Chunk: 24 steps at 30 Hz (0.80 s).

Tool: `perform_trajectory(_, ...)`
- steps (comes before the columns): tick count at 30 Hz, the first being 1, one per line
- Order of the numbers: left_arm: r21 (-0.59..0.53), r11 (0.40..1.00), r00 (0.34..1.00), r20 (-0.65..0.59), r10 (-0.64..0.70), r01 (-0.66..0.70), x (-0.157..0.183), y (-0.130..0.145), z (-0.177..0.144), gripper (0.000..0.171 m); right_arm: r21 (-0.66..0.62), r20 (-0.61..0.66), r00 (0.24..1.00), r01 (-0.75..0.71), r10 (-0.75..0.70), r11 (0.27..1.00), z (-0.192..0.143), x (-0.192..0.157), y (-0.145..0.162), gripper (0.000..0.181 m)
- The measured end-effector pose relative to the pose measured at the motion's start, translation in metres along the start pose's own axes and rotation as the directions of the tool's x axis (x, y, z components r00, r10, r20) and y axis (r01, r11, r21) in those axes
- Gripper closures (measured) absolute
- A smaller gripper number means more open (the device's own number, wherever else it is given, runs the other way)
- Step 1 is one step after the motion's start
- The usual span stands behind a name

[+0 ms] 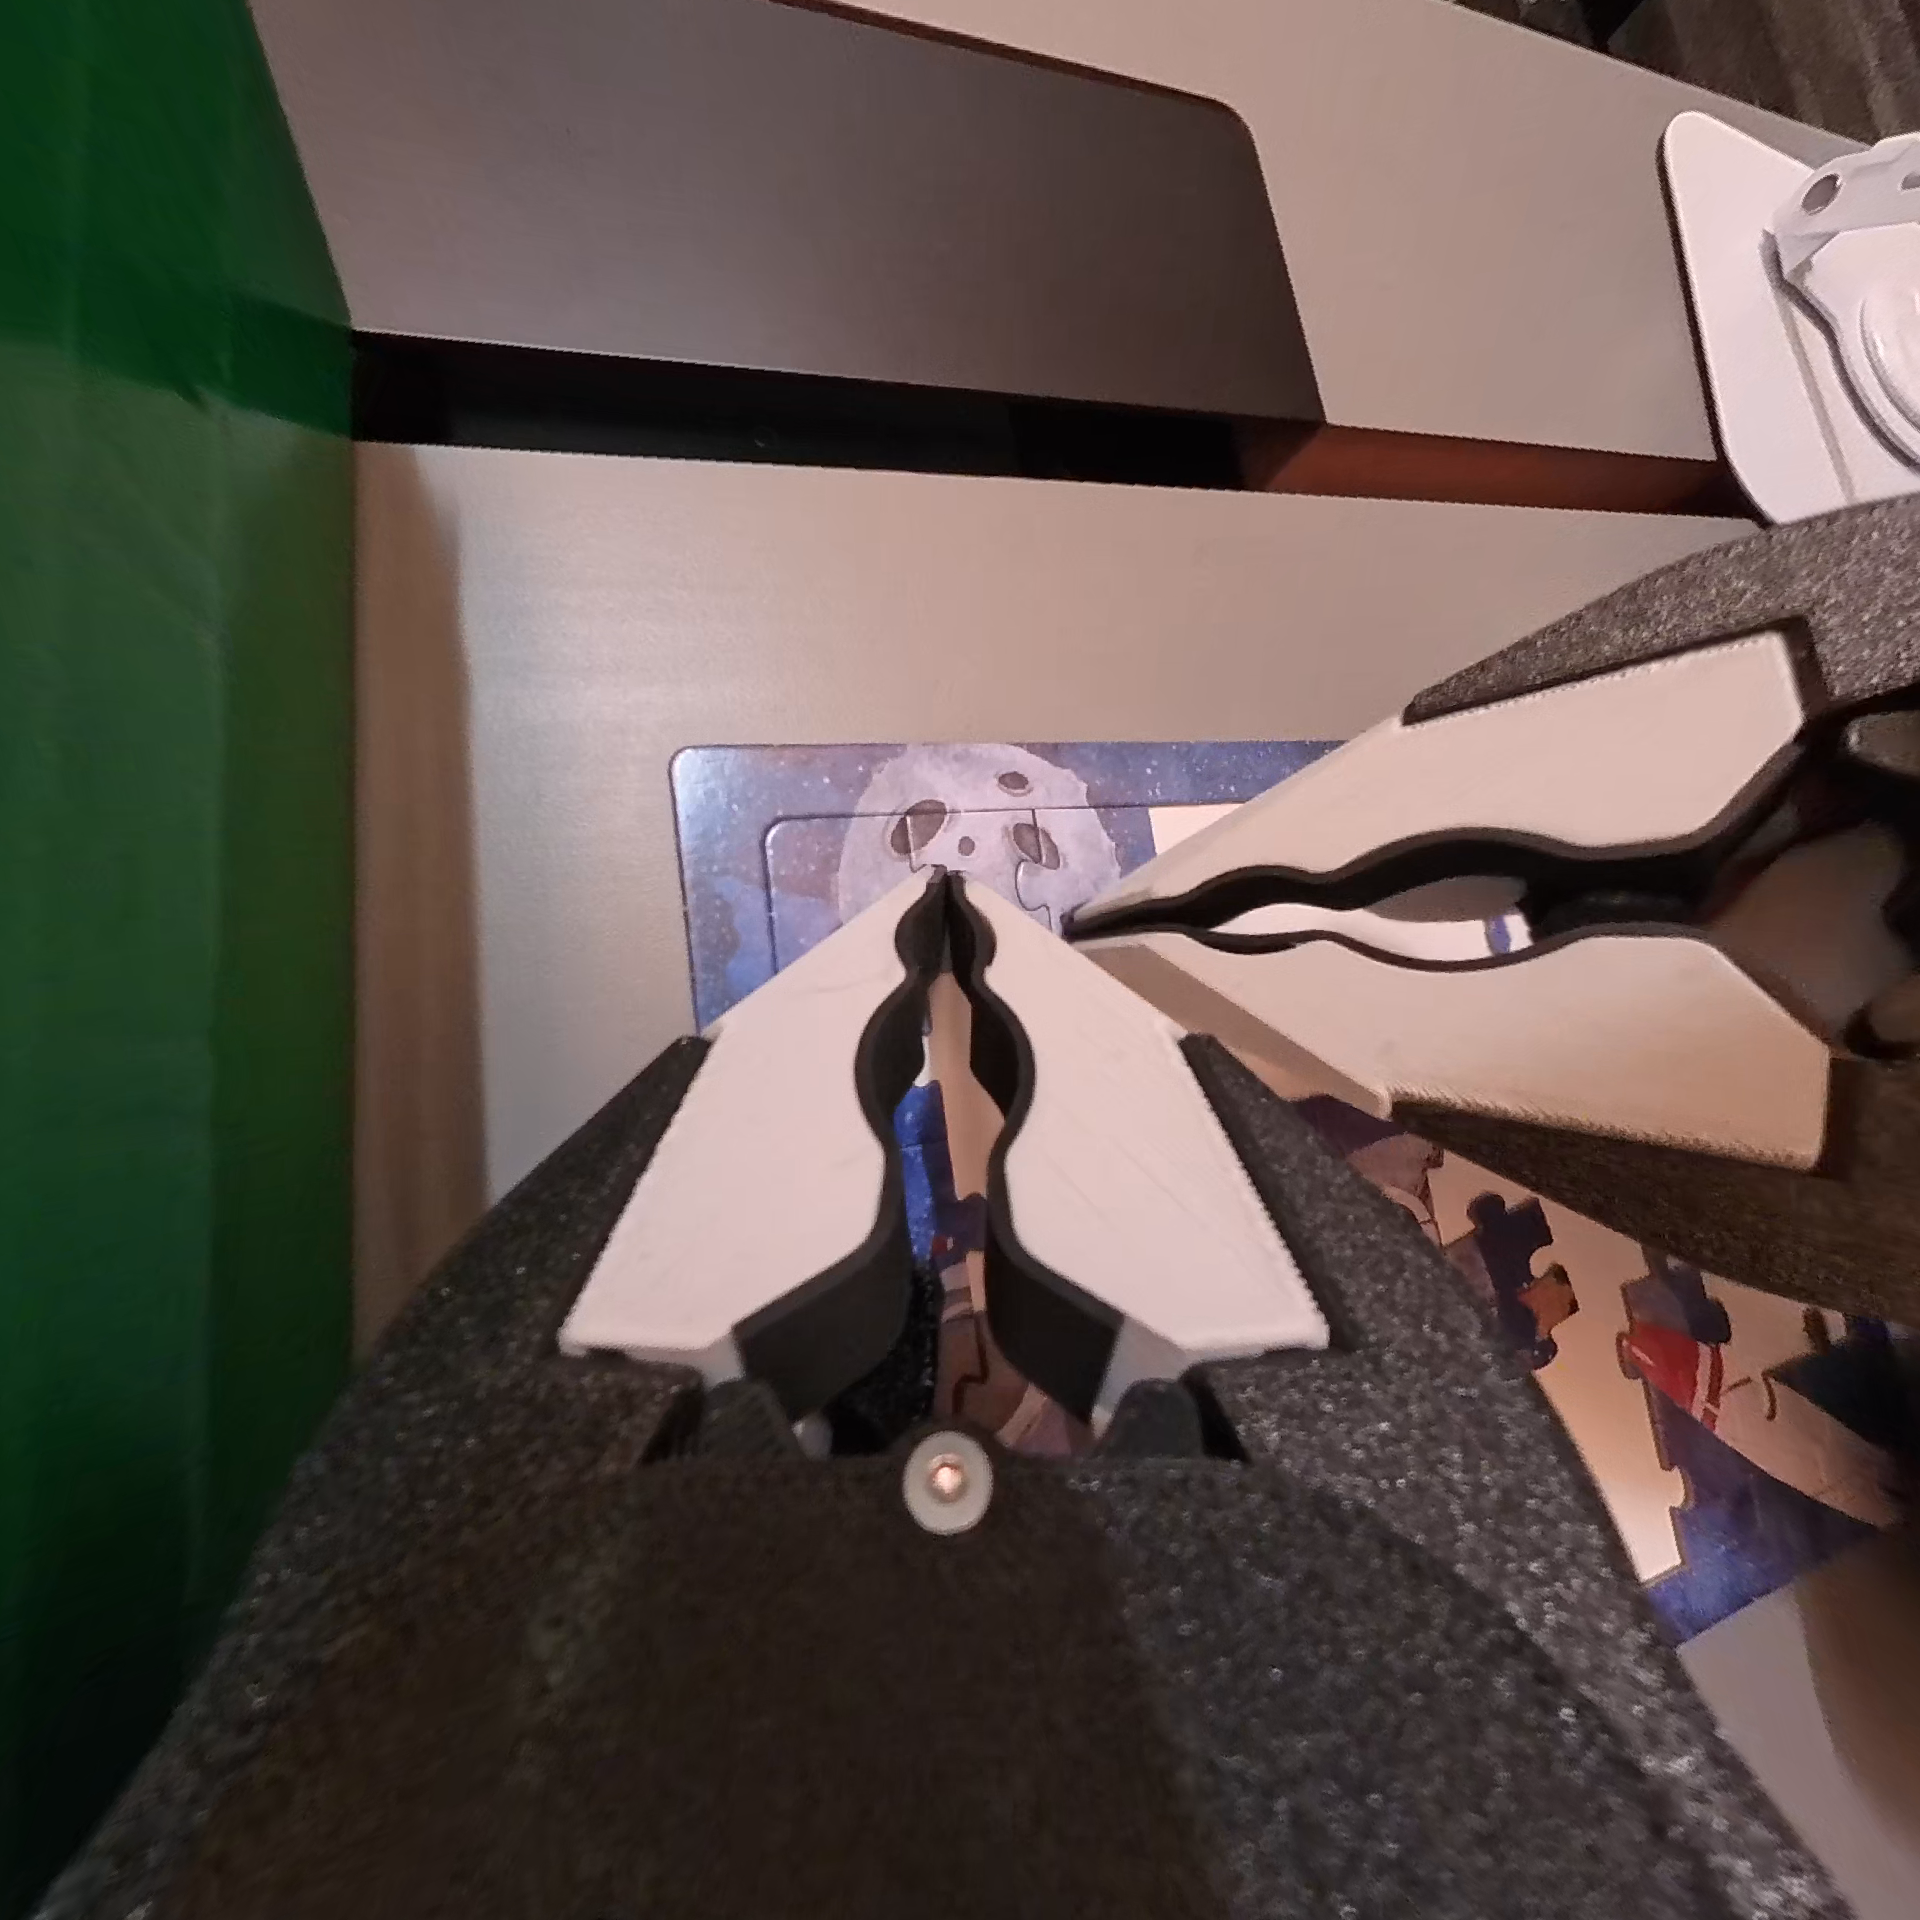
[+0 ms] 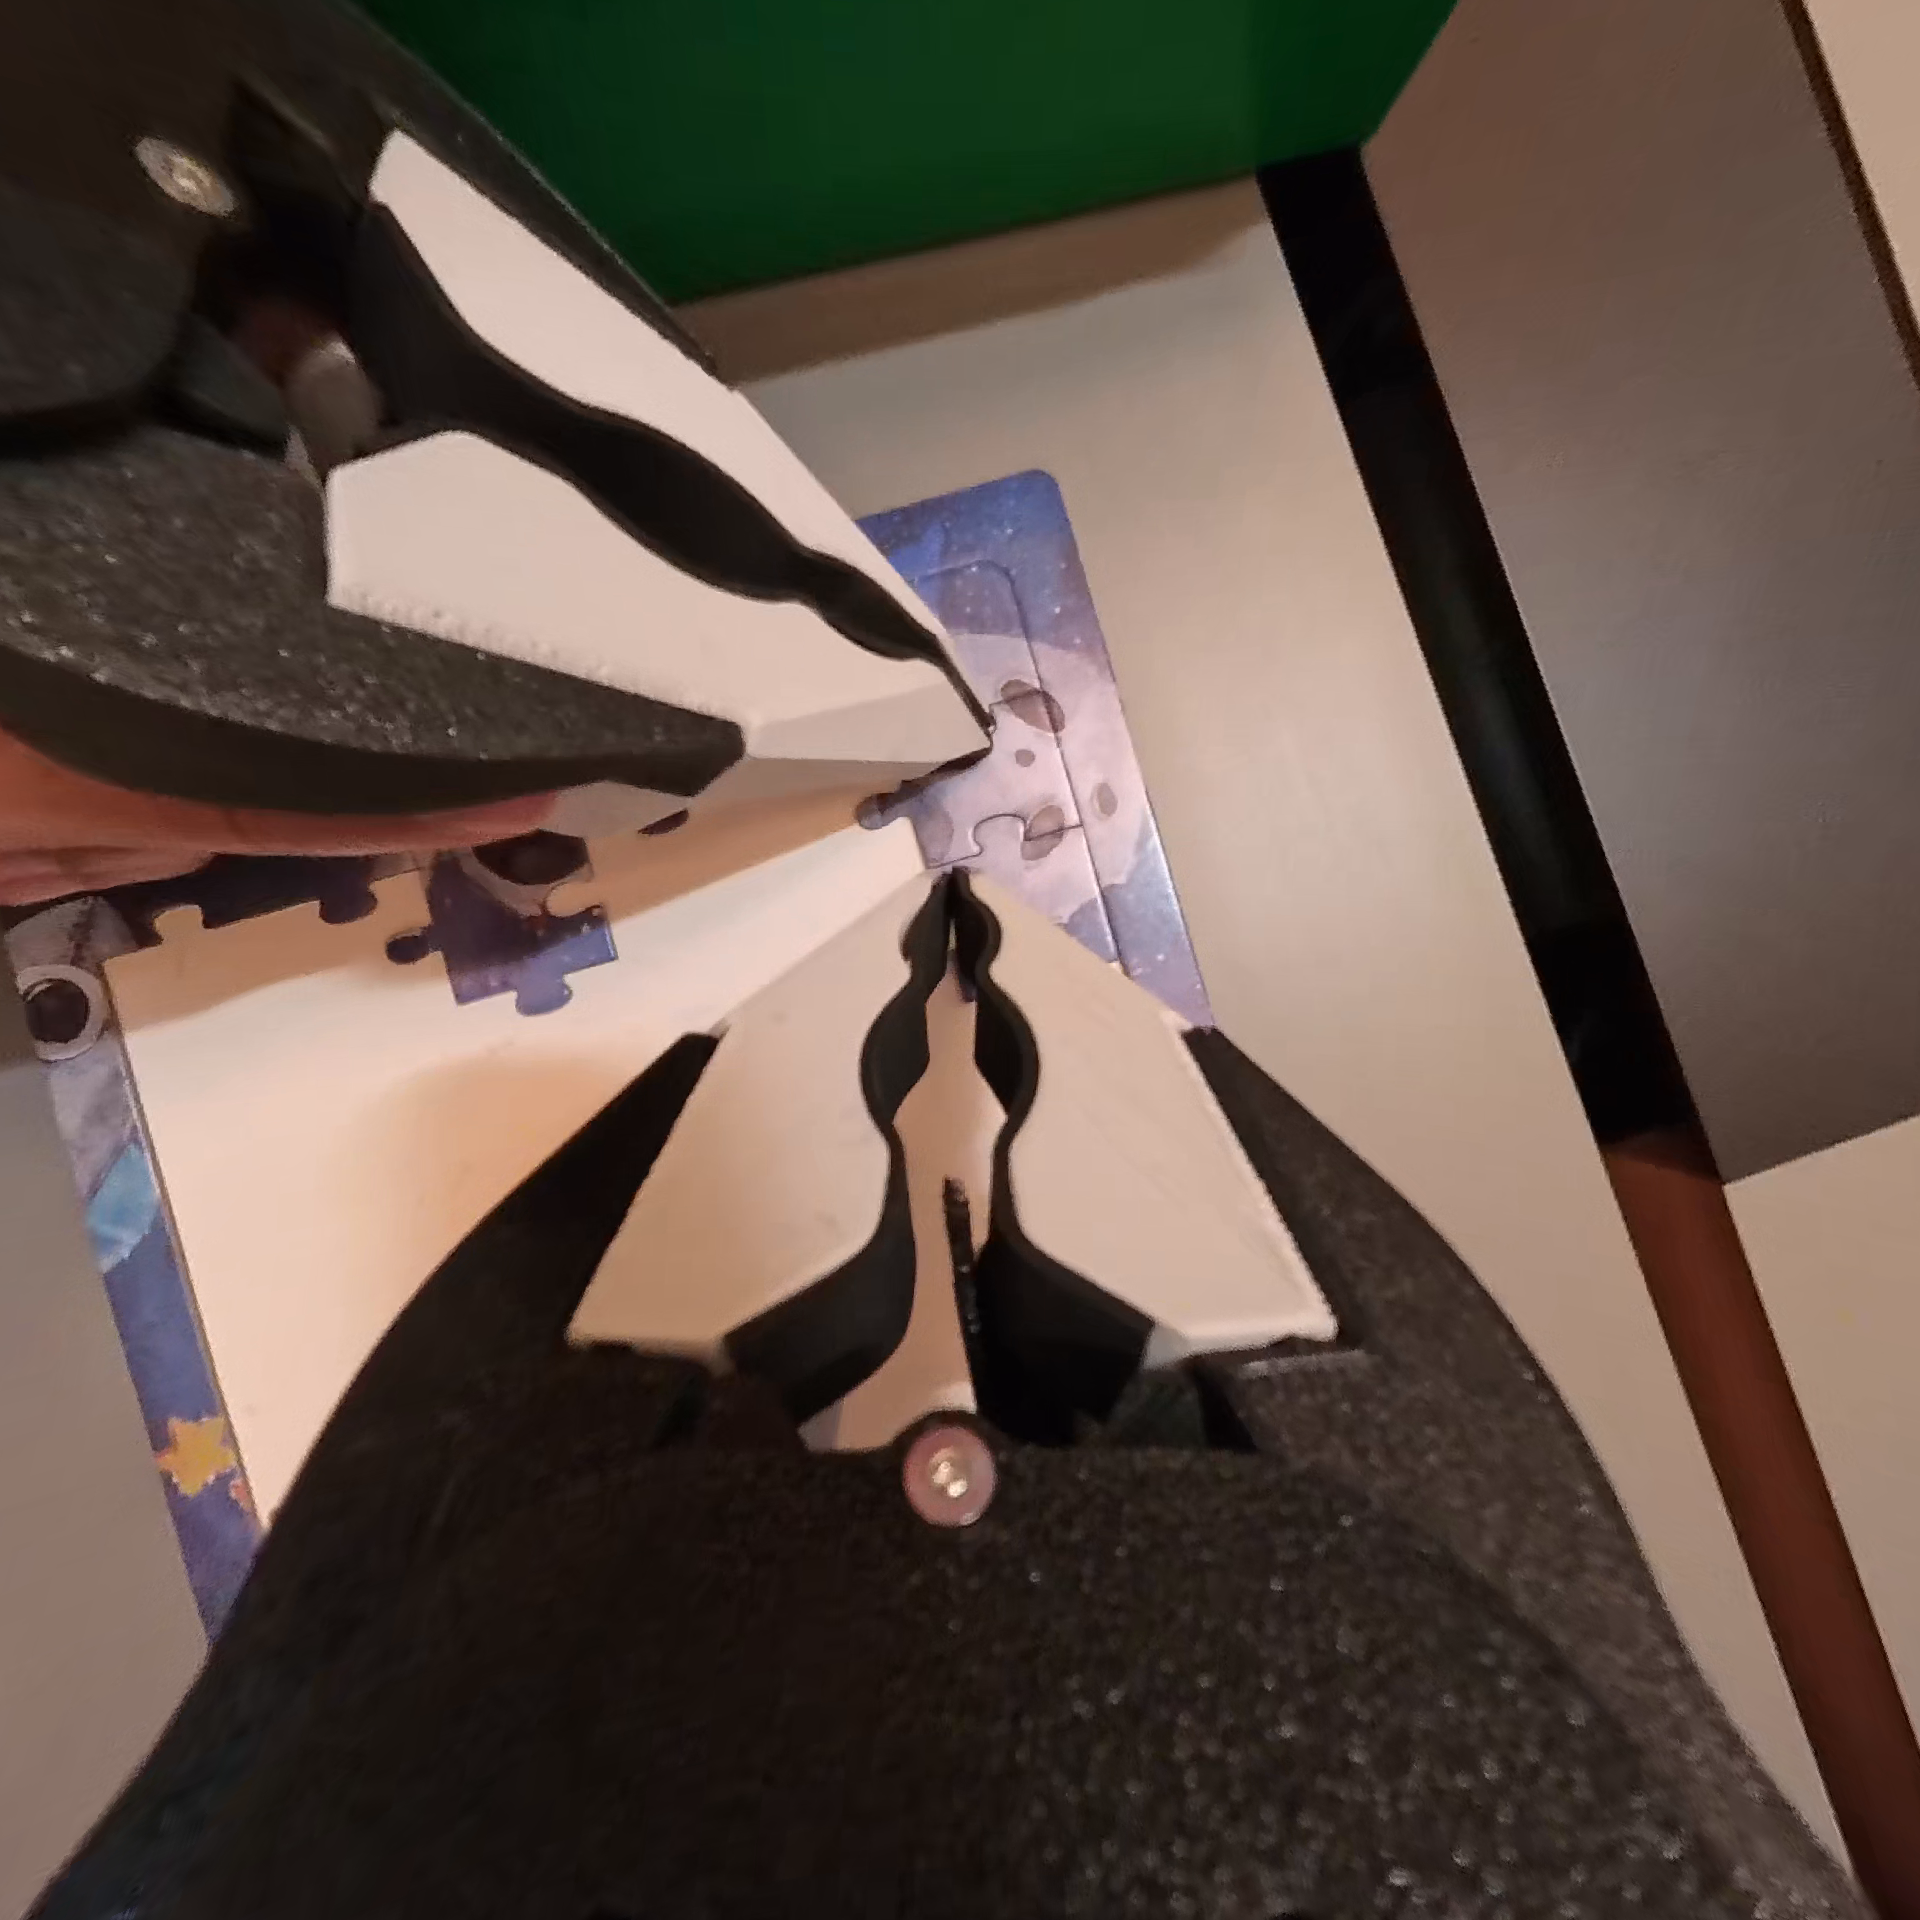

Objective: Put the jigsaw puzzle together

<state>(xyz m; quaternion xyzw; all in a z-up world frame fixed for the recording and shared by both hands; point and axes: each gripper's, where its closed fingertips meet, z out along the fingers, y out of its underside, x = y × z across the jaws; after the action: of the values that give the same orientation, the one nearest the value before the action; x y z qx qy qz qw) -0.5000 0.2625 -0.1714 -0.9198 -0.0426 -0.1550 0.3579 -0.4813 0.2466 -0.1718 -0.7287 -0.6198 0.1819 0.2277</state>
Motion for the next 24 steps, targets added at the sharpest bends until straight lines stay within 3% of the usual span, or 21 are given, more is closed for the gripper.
perform_trajectory(6, 0.0, 1.0, 1.0, -0.002, -0.001, 0.001, 0.0, 0.0, 0.0, 0.171, 0.072, -0.052, 0.996, -0.073, 0.076, 0.995, -0.02, 0.024, -0.006, 0.181)
perform_trajectory(9, -0.001, 1.0, 1.0, -0.001, -0.001, 0.001, 0.0, 0.0, 0.0, 0.171, 0.007, -0.06, 0.996, -0.062, 0.062, 0.998, -0.009, 0.024, 0.013, 0.181)
perform_trajectory(18, 0.001, 1.0, 1.0, -0.007, -0.004, 0.004, 0.001, 0.0, -0.001, 0.171, 0.058, -0.057, 0.995, -0.075, 0.079, 0.995, -0.015, 0.024, 0.002, 0.181)
perform_trajectory(24, 0.0, 1.0, 1.0, -0.007, -0.004, 0.004, 0.001, 0.0, -0.001, 0.171, -0.016, -0.047, 0.998, -0.053, 0.052, 0.998, -0.007, 0.019, 0.011, 0.181)
